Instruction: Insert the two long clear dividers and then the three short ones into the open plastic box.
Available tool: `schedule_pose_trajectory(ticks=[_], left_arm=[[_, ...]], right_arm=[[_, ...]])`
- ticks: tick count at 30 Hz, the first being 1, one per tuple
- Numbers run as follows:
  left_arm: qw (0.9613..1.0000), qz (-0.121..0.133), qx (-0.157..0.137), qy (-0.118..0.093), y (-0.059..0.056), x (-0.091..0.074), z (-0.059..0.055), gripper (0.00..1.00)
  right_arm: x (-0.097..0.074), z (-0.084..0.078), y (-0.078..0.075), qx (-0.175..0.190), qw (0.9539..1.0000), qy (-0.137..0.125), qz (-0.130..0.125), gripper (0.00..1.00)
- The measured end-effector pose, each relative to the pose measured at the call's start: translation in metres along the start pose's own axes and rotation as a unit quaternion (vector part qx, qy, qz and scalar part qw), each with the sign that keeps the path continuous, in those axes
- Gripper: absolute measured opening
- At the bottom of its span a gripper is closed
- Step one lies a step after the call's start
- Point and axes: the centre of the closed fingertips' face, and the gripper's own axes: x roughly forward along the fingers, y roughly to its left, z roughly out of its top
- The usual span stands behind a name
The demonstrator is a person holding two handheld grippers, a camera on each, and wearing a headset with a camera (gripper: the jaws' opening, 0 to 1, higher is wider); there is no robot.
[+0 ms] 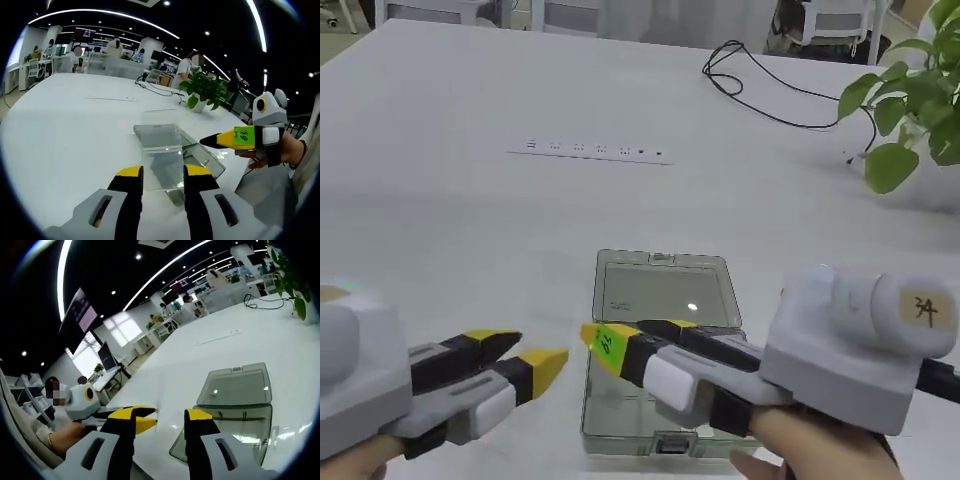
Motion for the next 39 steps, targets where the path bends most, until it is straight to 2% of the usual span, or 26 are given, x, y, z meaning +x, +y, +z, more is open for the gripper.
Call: schedule_pose_trajectory(ticks=[7,20,28,39], left_arm=[[0.9995,-0.031,-0.006,-0.002,-0.023,0.005,-0.001,0.3],[0.9983,-0.058,0.002,-0.001,-0.045,0.009,-0.003,0.3],[0.9979,-0.065,0.005,0.001,-0.05,0.009,-0.003,0.3],[0.9977,-0.068,-0.002,0.003,-0.053,0.009,-0.003,0.3]], right_arm=[[0.007,-0.007,0.0,0.01,0.9999,0.005,-0.006,0.31],[0.01,-0.011,-0.008,0.024,0.9995,0.005,-0.02,0.19],[0.009,-0.014,-0.01,0.029,0.9992,0.004,-0.026,0.08],[0.007,-0.014,-0.011,0.055,0.9981,-0.006,-0.028,0.07]])
